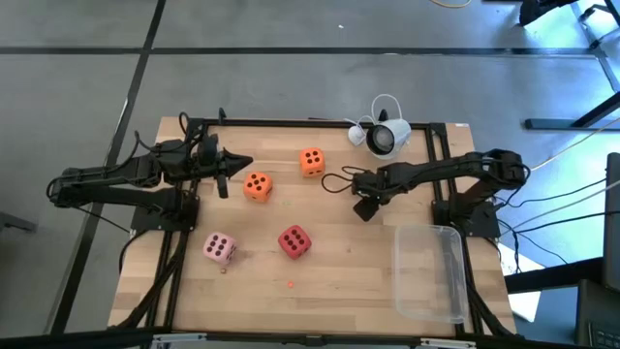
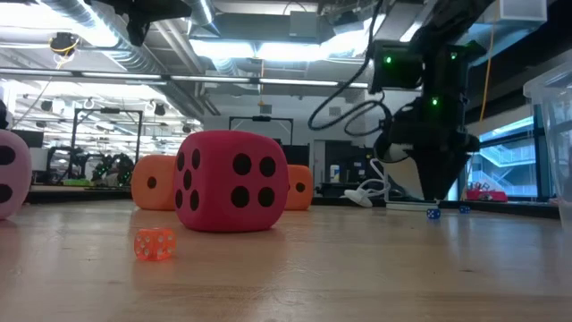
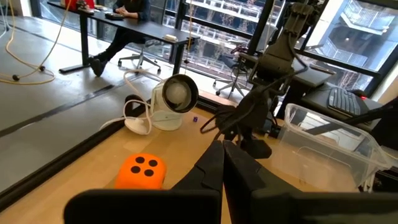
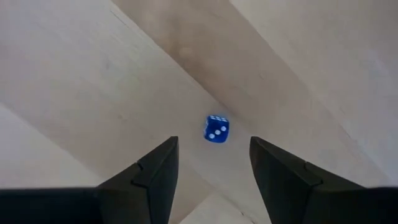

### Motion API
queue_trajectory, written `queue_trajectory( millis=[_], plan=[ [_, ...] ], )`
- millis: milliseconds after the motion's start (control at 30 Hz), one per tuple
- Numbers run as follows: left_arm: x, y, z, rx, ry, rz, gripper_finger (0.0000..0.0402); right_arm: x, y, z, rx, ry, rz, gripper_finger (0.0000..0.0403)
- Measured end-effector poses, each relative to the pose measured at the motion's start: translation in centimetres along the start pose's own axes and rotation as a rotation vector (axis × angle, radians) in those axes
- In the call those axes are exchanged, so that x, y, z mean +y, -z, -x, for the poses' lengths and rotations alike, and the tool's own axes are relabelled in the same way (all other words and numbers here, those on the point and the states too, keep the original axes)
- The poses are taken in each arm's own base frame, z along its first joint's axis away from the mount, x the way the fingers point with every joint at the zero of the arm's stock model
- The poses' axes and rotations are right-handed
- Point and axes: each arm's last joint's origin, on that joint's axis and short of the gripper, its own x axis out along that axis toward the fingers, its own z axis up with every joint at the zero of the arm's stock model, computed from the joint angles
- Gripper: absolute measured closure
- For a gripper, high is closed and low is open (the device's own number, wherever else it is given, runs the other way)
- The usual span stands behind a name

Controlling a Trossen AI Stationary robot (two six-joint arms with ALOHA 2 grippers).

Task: Pick & Place Dice
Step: Put the blue small die into the transparent bin

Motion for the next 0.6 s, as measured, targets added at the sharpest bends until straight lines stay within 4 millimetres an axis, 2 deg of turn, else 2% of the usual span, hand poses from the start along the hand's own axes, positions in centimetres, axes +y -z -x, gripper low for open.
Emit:
queue_trajectory(
  millis=[233,600],
  plan=[
    [0.0,0.0,0.0,0.0,0.0,0.006,0.0398,0.2,-0.1,-1.0,0.029,0.025,-0.013,0.0206],
    [0.0,0.0,0.0,0.001,0.005,0.007,0.0398,-0.2,-0.7,-1.4,0.022,0.021,-0.041,0.0206]
  ],
)
